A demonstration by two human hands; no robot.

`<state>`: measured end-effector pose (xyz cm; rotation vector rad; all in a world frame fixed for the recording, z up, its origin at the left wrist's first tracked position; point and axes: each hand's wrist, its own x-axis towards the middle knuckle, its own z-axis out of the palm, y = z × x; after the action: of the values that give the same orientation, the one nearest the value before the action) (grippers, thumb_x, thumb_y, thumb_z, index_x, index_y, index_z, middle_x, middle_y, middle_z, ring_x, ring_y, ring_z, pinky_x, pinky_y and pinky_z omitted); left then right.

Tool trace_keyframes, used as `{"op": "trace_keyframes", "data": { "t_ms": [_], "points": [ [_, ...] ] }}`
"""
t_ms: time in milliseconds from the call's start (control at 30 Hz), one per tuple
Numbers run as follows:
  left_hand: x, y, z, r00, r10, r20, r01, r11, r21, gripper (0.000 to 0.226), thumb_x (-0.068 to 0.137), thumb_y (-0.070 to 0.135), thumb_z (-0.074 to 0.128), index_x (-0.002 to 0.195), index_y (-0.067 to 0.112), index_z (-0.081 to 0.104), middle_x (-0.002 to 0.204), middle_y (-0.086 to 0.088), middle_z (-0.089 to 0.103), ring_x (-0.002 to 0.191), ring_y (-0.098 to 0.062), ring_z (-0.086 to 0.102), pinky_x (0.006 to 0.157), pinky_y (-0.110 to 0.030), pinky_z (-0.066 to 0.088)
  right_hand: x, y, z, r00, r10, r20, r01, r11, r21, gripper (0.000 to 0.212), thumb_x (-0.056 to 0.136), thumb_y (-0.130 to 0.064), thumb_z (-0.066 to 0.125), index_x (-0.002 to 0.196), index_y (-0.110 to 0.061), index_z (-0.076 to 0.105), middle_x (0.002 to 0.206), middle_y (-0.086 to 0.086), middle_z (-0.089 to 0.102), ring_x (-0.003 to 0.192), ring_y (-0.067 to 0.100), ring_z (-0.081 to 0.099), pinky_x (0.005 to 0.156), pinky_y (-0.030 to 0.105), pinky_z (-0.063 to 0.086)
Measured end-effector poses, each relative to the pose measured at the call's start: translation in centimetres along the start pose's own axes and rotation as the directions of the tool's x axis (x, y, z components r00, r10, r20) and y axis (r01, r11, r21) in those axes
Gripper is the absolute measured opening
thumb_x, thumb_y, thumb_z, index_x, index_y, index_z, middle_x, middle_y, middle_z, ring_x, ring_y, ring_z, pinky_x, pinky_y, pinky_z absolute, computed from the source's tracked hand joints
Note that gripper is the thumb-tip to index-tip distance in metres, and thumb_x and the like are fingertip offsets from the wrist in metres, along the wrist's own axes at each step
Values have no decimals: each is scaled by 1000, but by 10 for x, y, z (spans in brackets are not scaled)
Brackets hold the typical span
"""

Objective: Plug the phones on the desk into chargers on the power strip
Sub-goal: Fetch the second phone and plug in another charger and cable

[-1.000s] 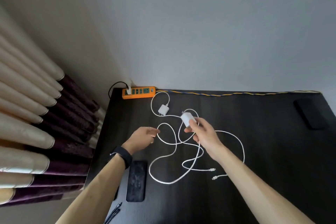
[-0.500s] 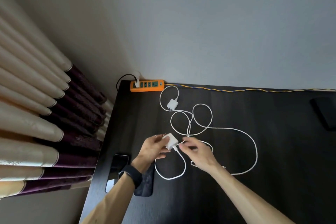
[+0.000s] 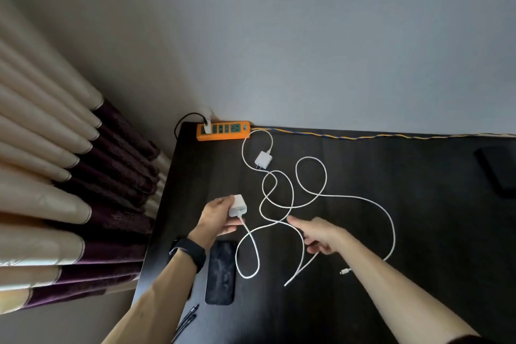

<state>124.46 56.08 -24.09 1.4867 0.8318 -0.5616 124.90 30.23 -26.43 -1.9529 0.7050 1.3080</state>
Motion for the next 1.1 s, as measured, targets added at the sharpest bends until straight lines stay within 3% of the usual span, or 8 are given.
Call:
{"op": "trace_keyframes", "data": {
  "t_ms": [167, 267, 433, 567, 667, 867, 1000, 1100],
  "points": [
    [-1, -7, -1, 1000, -11, 20, 10, 999, 37, 22, 97, 36, 52, 109, 20, 62, 90, -8, 76, 82, -28, 75, 73, -36, 54, 9, 21, 70, 991, -106, 77, 103, 993, 49, 25, 97, -29, 57, 83, -10, 65, 83, 10, 74, 48, 10, 56, 45, 22, 40],
    [-2, -4, -6, 999, -6, 39, 4, 998, 56, 24, 97, 38, 53, 113, 21, 61, 94, -10, 75, 80, -26, 75, 66, -32, 55, 5, -7, 30, 964, -196, -177, 229, 954, 191, 17, 96, -17, 51, 82, -13, 61, 68, 7, 62, 40, 15, 50, 39, 21, 36],
    [-1, 13, -1, 999, -10, 50, 8, 1000, 28, 22, 100, 37, 49, 114, 22, 56, 101, -9, 72, 79, -27, 75, 67, -35, 56, -29, -72, -105, 640, -378, -669, 429, 898, -98, 15, 97, -24, 37, 101, -20, 51, 88, 7, 68, 71, 29, 70, 72, 38, 54],
    [2, 36, 15, 997, 2, 74, -3, 1000, 9, 22, 101, 30, 48, 117, 18, 55, 89, -11, 69, 65, -23, 67, 61, -31, 53, -53, -100, -165, 348, -457, -819, 442, 850, -287, 22, 104, -22, 36, 113, -10, 52, 113, 16, 55, 86, 37, 55, 78, 41, 44],
    [6, 52, 20, 996, 33, 77, -38, 997, 61, 28, 94, 21, 60, 121, 16, 55, 87, -10, 67, 57, -17, 61, 57, -27, 47, -46, -103, -176, 204, -499, -842, 515, 787, -341, 26, 104, -19, 38, 119, -7, 55, 124, 17, 47, 89, 37, 57, 84, 40, 46],
    [20, 75, 12, 991, 122, 55, -132, 959, 250, 50, 79, 22, 80, 120, 19, 52, 100, -10, 62, 63, -14, 54, 50, -23, 41, -1, -76, -132, 478, -559, -678, 418, 823, -384, 51, 97, -13, 51, 147, -8, 39, 155, 13, 30, 116, 39, 60, 94, 42, 48],
    [41, 81, -3, 988, 154, 12, -149, 929, 338, 55, 77, 24, 79, 125, 21, 51, 108, -7, 61, 74, -16, 60, 54, -25, 45, 32, -72, -69, 522, -634, -571, 406, 773, -487, 54, 93, -26, 57, 144, -15, 43, 149, 6, 37, 122, 32, 56, 94, 42, 51],
    [53, 80, -17, 986, 164, -10, -151, 929, 337, 61, 77, 20, 79, 128, 18, 44, 112, -7, 60, 70, -15, 62, 57, -24, 46, 52, -92, -24, 509, -755, -414, 419, 638, -646, 58, 94, -43, 58, 145, -21, 42, 150, 6, 38, 128, 30, 50, 100, 40, 51]
  ]
}}
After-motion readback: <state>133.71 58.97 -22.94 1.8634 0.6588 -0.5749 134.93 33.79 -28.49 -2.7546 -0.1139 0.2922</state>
